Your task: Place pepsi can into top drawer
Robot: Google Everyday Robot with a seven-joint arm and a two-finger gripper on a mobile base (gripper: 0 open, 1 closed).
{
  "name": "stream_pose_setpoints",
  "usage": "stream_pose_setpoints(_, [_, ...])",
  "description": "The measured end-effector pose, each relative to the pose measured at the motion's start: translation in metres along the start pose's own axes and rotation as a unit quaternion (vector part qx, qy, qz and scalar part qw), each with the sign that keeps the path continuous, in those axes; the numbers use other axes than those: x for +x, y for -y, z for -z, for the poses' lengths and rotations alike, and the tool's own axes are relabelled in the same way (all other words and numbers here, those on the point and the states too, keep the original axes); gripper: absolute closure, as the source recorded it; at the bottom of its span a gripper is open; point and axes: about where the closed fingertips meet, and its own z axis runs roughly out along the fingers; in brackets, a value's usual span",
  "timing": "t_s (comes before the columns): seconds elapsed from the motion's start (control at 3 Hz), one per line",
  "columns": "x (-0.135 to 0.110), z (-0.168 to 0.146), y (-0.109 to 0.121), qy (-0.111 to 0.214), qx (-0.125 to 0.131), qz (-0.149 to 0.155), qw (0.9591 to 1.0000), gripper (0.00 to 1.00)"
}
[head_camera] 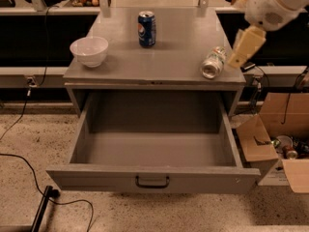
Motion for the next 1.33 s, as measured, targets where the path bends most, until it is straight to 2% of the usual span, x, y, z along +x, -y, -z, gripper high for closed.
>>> stream_pose_setpoints(0.33, [-0.038, -0.042, 0.053, 0.087, 0.019, 0.022, 0.9958, 0.0])
stream_pose_setpoints(0.67, [-0.072, -0.087, 0.083, 0.188, 0.006, 0.004, 0.9821, 0.0])
stream_pose_setpoints(1.0, [-0.117, -0.132, 0.114, 0.302, -0.006, -0.061, 0.9514, 0.0])
stream_pose_setpoints(1.33, [-0.151, -0.154, 0.147, 0.347, 0.011, -0.117, 0.9305, 0.0])
